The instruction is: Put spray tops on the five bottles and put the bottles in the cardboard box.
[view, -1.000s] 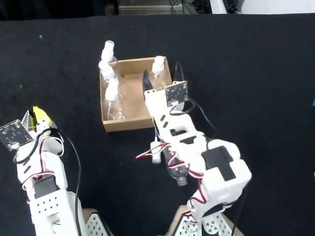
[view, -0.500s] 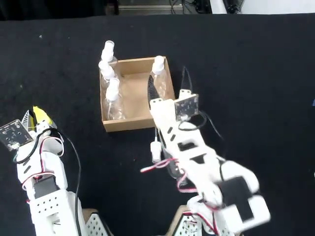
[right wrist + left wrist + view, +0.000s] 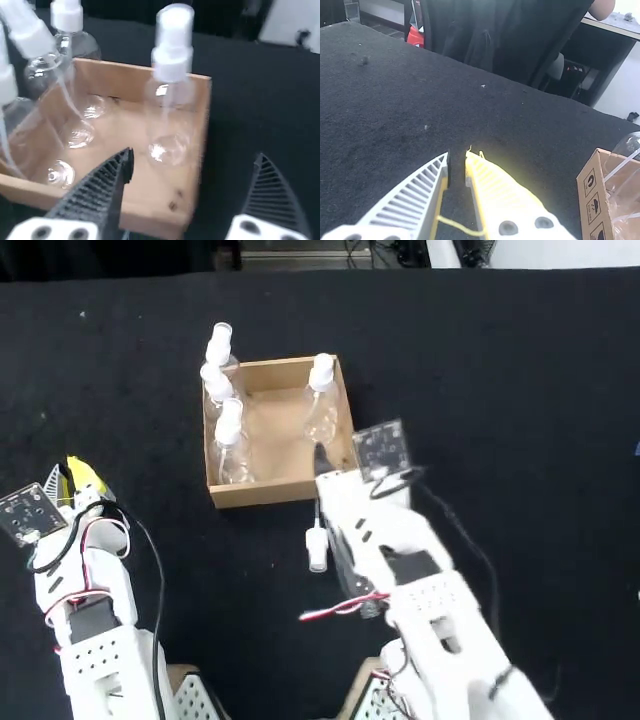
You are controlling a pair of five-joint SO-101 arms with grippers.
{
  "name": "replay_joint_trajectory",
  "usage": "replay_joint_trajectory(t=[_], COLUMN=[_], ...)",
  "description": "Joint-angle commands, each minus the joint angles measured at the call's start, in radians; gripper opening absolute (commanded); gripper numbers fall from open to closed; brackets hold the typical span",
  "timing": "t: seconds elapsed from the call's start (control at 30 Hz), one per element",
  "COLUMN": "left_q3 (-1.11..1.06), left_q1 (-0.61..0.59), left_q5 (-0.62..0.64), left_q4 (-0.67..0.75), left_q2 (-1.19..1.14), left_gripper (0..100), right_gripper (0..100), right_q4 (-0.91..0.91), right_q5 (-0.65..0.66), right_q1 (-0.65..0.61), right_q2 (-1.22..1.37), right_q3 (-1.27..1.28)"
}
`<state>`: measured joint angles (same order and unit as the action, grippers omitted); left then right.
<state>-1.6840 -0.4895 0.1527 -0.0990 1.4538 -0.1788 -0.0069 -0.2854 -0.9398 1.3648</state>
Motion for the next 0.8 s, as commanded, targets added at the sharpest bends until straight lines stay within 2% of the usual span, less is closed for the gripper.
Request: replay_joint_trajectory(t=[0.0,0.13,0.23,0.43,0.53,0.67,0.77], left_q3=[-0.024,-0.024,-0.024,-0.024,-0.024,-0.024,-0.024], left_q1=[0.010,0.010,0.010,0.010,0.012,0.012,0.012], left_q5=[-0.006,-0.006,-0.006,-0.006,-0.006,-0.006,-0.006], left_q4=[-0.002,-0.002,-0.002,-0.002,-0.002,-0.002,-0.002], left_q2=[0.008,0.008,0.008,0.008,0.008,0.008,0.008], left_gripper=[6,6,6,6,6,6,6], right_gripper=[32.5,32.5,32.5,32.5,32.5,32.5,32.5], right_q4=[-0.308,-0.442,-0.592,-0.881,-1.022,-1.168,-1.155], right_q5=[0.005,0.011,0.012,0.209,0.265,0.270,0.218], right_q1=[0.107,0.152,0.152,0.227,0.245,0.133,0.018], right_q2=[-0.255,-0.418,-0.432,-0.297,-0.170,-0.021,0.024], right_q3=[-0.116,-0.122,-0.150,-0.274,-0.348,-0.432,-0.426])
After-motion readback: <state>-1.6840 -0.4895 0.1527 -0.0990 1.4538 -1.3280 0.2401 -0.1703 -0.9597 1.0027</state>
